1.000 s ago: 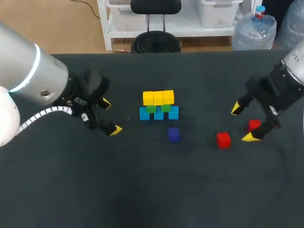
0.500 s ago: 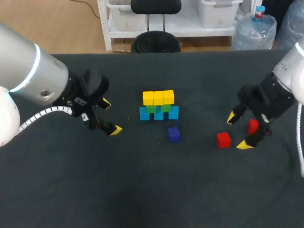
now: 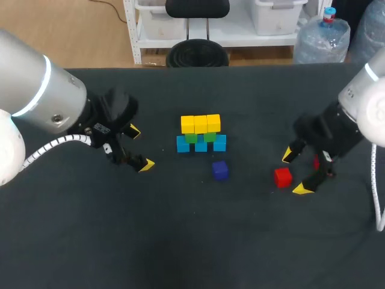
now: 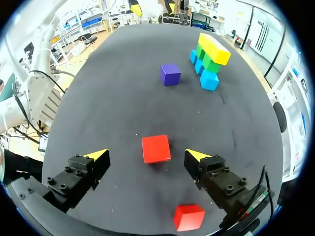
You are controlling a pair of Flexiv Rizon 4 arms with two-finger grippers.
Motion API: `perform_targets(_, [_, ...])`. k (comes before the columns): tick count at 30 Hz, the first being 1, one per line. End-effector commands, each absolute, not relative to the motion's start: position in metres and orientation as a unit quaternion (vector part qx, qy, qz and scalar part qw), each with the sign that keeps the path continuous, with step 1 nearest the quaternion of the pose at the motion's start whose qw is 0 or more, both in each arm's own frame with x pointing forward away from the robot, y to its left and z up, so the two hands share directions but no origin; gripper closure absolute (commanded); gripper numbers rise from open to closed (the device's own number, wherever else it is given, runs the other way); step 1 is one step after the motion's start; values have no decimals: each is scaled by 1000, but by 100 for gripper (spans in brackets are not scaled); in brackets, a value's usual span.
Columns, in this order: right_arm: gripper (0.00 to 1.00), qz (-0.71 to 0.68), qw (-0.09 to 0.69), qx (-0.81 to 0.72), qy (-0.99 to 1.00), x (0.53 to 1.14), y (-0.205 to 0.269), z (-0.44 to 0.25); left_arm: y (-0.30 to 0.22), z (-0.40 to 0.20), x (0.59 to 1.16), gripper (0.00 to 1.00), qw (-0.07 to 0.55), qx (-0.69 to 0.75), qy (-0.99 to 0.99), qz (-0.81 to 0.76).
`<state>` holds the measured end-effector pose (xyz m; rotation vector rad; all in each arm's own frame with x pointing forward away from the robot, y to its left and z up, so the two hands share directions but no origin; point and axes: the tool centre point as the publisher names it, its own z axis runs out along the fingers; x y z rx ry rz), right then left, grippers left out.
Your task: Place the blue cubes, place green cubes on the blue cubes, place the yellow cubes on the green cubes, then place the red cubes on the yellow cubes, and place purple cube on the red cubes.
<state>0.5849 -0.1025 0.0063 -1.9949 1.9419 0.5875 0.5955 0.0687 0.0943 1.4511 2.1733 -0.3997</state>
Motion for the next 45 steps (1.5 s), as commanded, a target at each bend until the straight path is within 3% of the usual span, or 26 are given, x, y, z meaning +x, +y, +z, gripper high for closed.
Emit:
perform_targets(1, [4, 212, 147, -696, 670, 590, -98, 1, 68, 94, 595, 0, 247, 531, 797, -145])
perform_targets(4, [23, 214, 147, -698, 667, 590, -98, 1, 68, 94, 595, 0, 247, 531, 797, -145])
perform_targets(6, [28, 215, 146, -699, 666, 591, -98, 0, 68, 94, 595, 0, 247, 531, 797, -145])
perform_targets(8, [44, 216, 146, -700, 665, 591, -98, 0, 68, 94, 595, 0, 247, 531, 797, -145])
perform_targets(14, [57, 219, 143, -701, 663, 592, -98, -2, 68, 94, 595, 0, 247, 531, 797, -145])
perform_targets(16, [75, 222, 142, -700, 664, 593, -97, -3, 68, 94, 595, 0, 247, 531, 797, -145])
perform_targets(18, [100, 222, 142, -699, 665, 595, -97, -2, 68, 94, 595, 0, 247, 531, 797, -145])
perform_targets(36, [100, 188, 195, -628, 729, 665, -93, 97, 68, 94, 595, 0, 247, 531, 797, -145])
perform_targets(45, [100, 210, 207, -664, 688, 694, -97, 148, 68, 94, 595, 0, 247, 531, 797, -145])
